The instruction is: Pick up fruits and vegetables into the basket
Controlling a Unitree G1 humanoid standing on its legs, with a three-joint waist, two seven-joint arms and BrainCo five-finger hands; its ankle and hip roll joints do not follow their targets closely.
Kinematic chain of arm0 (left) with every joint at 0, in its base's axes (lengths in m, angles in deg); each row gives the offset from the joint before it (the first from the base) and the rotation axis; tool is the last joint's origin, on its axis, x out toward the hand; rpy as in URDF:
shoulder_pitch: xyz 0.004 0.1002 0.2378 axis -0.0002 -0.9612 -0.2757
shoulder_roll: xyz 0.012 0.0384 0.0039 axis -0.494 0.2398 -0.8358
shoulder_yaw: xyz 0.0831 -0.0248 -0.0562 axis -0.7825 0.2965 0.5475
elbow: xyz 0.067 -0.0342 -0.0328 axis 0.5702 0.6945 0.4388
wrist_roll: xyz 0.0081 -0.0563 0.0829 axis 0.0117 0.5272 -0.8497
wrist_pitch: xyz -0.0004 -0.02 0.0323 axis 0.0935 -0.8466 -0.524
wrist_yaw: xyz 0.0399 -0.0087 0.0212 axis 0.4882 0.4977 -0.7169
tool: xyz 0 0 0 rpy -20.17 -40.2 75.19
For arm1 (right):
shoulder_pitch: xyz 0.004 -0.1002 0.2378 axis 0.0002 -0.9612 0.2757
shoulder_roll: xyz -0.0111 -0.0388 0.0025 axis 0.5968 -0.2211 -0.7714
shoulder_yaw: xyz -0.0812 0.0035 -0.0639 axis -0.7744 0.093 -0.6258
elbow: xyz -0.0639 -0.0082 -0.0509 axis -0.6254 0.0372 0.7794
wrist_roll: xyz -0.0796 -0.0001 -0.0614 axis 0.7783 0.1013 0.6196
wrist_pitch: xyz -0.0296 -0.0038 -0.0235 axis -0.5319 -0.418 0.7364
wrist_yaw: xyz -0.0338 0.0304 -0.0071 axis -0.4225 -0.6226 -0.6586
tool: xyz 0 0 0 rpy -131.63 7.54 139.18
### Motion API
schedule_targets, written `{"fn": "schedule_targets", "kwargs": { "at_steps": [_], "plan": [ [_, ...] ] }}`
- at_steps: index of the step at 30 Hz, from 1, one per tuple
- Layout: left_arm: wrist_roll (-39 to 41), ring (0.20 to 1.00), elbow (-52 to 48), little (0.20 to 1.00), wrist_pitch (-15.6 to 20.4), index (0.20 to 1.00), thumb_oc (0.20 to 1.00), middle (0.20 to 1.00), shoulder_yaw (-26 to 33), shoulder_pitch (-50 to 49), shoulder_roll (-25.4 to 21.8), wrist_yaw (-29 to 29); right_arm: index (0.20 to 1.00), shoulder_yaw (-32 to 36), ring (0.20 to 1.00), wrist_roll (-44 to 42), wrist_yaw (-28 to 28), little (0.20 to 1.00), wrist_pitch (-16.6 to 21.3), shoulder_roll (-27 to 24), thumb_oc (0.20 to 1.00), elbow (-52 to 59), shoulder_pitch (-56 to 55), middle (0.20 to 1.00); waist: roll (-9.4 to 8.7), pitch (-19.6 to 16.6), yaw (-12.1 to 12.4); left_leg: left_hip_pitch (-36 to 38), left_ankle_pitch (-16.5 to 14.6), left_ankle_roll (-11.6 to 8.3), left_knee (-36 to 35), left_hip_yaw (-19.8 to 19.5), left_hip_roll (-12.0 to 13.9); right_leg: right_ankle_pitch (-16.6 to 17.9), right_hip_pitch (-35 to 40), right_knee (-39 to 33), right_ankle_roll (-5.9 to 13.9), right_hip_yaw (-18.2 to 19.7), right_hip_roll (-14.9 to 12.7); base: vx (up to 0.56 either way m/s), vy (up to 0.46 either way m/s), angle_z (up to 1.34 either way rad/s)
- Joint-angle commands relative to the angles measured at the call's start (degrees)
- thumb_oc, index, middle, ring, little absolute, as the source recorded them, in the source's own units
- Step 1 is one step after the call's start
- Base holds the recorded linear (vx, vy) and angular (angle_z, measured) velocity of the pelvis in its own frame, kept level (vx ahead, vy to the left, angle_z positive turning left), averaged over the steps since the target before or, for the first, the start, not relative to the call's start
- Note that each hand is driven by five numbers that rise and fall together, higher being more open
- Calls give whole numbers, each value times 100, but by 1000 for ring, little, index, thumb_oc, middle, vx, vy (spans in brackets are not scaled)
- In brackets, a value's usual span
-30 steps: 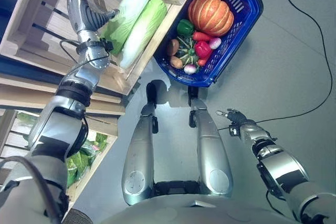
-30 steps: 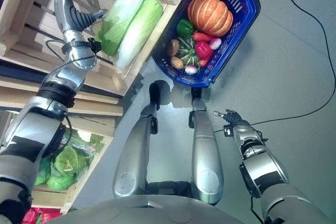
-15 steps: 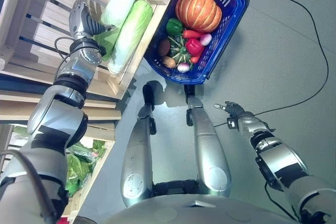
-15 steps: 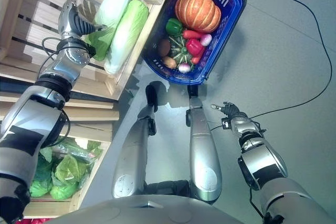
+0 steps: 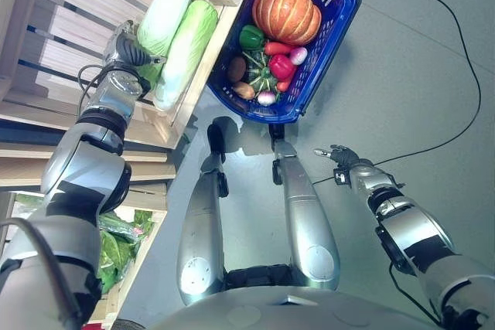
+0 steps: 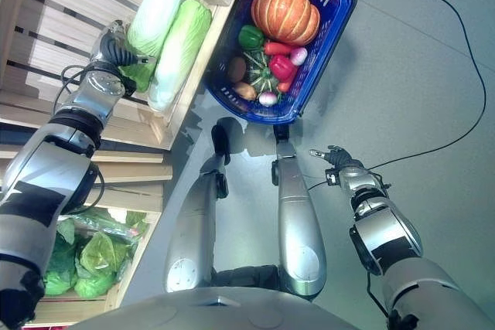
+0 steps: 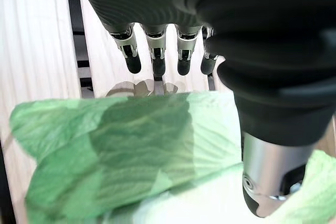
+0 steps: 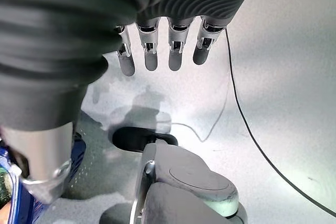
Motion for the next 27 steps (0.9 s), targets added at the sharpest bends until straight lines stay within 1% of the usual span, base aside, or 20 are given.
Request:
{"fn": "schedule_targets", "kwargs": {
  "at_steps": [1,10,19,24,26,27],
  "plan": [
    [290,1000,319,1000,-2,1000,1000,1000,220,114,3,102,1000,-136,1000,30,16,1000,-87,-138,1000,-28,-235,1000,-121,-187,77,-344,-254,-68,370,97,-62,-340,-31,277,123,-116,130,0,0,0],
    [427,1000,562,1000,-54,1000,1000,1000,308,57,76,207,1000,-170,1000,21,59,1000,-124,-171,1000,-27,-120,1000,-148,-187,86,-428,-178,-75,325,93,-60,-286,-121,261,141,-117,156,-4,4,-2],
    [454,1000,691,1000,-11,1000,1000,1000,318,-37,154,330,1000,-196,1000,-3,82,1000,-113,-160,1000,-63,-89,1000,-183,-187,99,-489,-198,-78,363,98,-54,-310,-181,316,149,-125,172,1,0,0],
    [479,1000,722,1000,-80,1000,1000,1000,321,-21,170,364,1000,-223,1000,-26,97,1000,-151,-171,1000,-46,-26,1000,-203,-187,101,-548,-193,-81,370,97,-52,-306,-240,331,156,-130,184,2,0,-1],
    [477,893,729,893,-115,893,893,893,321,-21,166,410,1000,-221,1000,-24,102,1000,-154,-173,1000,-43,-25,1000,-208,-187,102,-560,-186,-83,365,100,-52,-304,-251,331,156,-132,190,0,0,0],
    [483,871,741,871,-132,871,871,871,313,-16,161,429,1000,-219,1000,-31,107,1000,-156,-177,1000,-51,-13,1000,-208,-187,105,-567,-182,-83,360,98,-57,-299,-259,328,158,-136,193,0,0,0]
  ]
}}
